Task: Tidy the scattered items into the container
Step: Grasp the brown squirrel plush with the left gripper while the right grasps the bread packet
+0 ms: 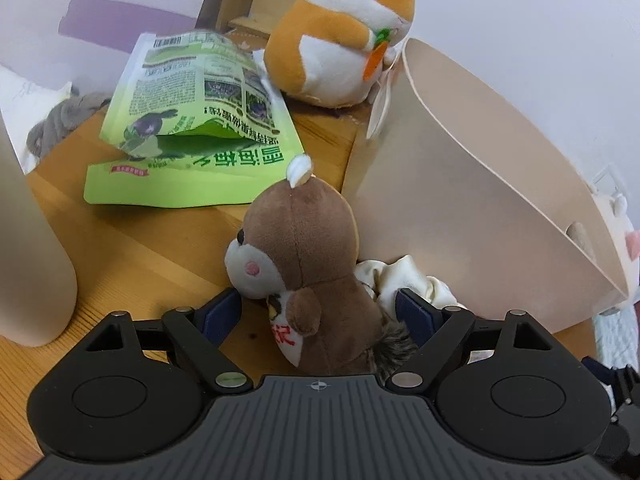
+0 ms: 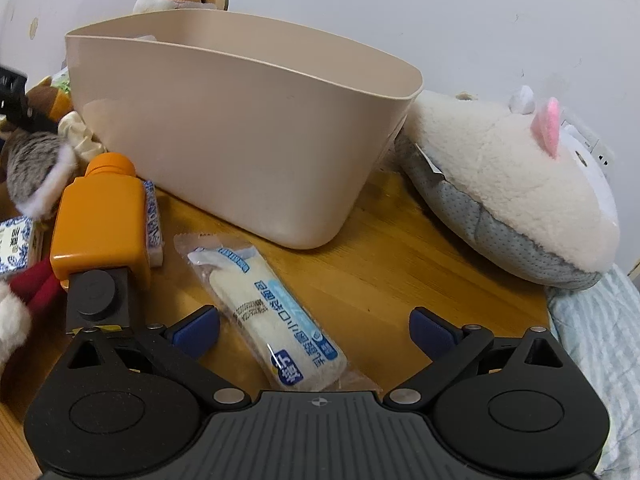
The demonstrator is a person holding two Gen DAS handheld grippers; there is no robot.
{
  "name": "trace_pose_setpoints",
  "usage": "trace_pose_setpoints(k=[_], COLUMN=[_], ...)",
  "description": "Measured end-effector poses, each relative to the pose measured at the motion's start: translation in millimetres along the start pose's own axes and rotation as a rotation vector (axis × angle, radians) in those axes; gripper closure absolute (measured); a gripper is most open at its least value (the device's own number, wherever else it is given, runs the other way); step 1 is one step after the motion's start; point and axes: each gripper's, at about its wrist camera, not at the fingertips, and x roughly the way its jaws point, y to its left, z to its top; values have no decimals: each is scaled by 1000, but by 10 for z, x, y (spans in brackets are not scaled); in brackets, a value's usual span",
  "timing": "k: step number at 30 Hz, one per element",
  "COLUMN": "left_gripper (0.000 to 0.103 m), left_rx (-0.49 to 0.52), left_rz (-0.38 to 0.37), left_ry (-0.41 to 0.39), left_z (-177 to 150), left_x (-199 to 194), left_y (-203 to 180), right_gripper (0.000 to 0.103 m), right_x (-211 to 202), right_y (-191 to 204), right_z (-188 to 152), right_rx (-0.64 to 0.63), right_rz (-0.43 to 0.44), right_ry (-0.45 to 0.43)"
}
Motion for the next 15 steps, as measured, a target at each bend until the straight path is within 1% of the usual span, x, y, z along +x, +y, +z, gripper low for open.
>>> trace_pose_setpoints(k=[6,8,10,11,12,13,14,15], left_gripper=[17,18,20,24,32,37,49,49], left_rx=[41,60,78,86,94,100,104,105], left_rz=[7,16,22,24,26,23,10,0], left_ry=[-2,-1,-4,-8,-11,-12,-9,-3], left_z=[-11,-17,-30,-37,-42,-47,-50,-53], left_x=[9,13,9,5,0,-7,-14,-19], left_y=[-38,-59,-72,-71,-70,-66,-58,-49], right_gripper=[3,6,14,16,21,26,28,35], right_x=[45,50,43,37,27,20,12,5], right_y=[-82,-103,-119,-122,-123,-127,-134,-143], right_z=[10,12,12,10,9,5,1,-2], right_rx=[36,51,66,71,77,83,93,107], right_rz=[57,78,100,111,123,135,150,169], right_ry=[5,8,10,11,12,13,15,17])
